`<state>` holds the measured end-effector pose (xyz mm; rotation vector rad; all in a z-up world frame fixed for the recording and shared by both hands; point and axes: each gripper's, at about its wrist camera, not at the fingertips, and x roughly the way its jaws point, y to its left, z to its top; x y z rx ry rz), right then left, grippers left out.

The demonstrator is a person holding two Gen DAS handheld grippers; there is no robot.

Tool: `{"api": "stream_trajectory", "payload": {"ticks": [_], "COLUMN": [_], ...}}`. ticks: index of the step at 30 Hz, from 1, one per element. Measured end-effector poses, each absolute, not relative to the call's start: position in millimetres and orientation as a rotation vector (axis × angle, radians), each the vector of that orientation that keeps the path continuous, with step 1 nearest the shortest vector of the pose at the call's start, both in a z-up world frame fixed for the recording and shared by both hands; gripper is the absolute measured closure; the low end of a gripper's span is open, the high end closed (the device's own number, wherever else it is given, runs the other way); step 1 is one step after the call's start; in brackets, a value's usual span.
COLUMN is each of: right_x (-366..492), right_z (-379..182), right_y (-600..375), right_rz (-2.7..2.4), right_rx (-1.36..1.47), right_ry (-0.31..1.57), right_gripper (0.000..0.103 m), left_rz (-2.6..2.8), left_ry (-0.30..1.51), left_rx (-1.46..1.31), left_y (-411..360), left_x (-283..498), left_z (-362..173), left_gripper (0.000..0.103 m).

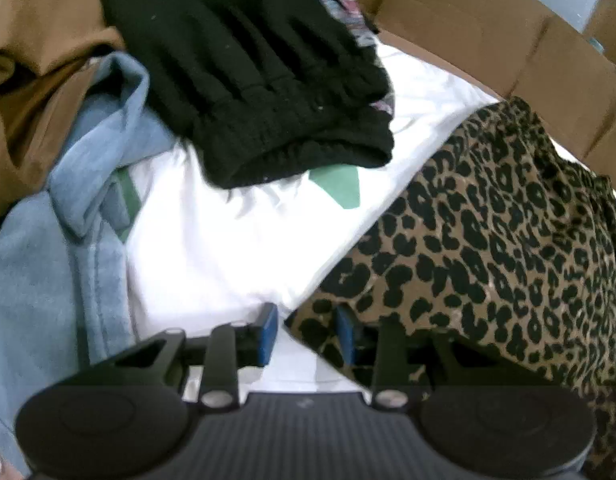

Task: Fold clothes
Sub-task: 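Smooth the garment flat on the sheet with both open grippers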

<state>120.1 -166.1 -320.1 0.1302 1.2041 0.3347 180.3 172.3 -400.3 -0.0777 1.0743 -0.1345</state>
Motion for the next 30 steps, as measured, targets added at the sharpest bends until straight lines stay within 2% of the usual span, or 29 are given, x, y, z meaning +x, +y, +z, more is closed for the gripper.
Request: {"api": "stream_trajectory", "payload": {"ticks": [3, 12, 16, 21, 24, 30], "right_x": [119.2, 116.3, 114.1, 111.3, 111.0, 110.4], "right_z": [-323.2, -328.1, -331.4, -333.5, -334.7, -334.9], "right_y": [-162.7, -155.9, -153.5, -152.8, -152.9, -149.4], "right_rz": [0.345, 0.37, 0.383, 0.395, 0.4, 0.417], "right_rx": [0.124, 0.13, 0.127, 0.122, 0.126, 0.127], "right_ry": [1.212, 1.218, 1.228, 1.232, 1.238, 1.239], "right_gripper": [0.034, 0.034, 0.034, 0.034, 0.034, 0.034], "left_rz": [-0.163, -0.238, -0.279, -0.324, -0.339, -0.35], "left_ry": [1.059, 1.049, 1.046, 1.06, 1.066, 1.028], "left_rx": [-0.045, -0.033, -0.039, -0.038, -0.063, -0.154], "left_y": [171.7, 180.0, 184.5, 187.5, 191.7, 203.0], "left_x": [179.8, 182.6, 184.1, 185.9, 184.0, 181.3], "left_z": [-400.5, -399.7, -401.9, -401.7, -398.3, -389.6], "left_gripper": [0.067, 0.076, 0.071, 0.072, 0.077, 0.079]}}
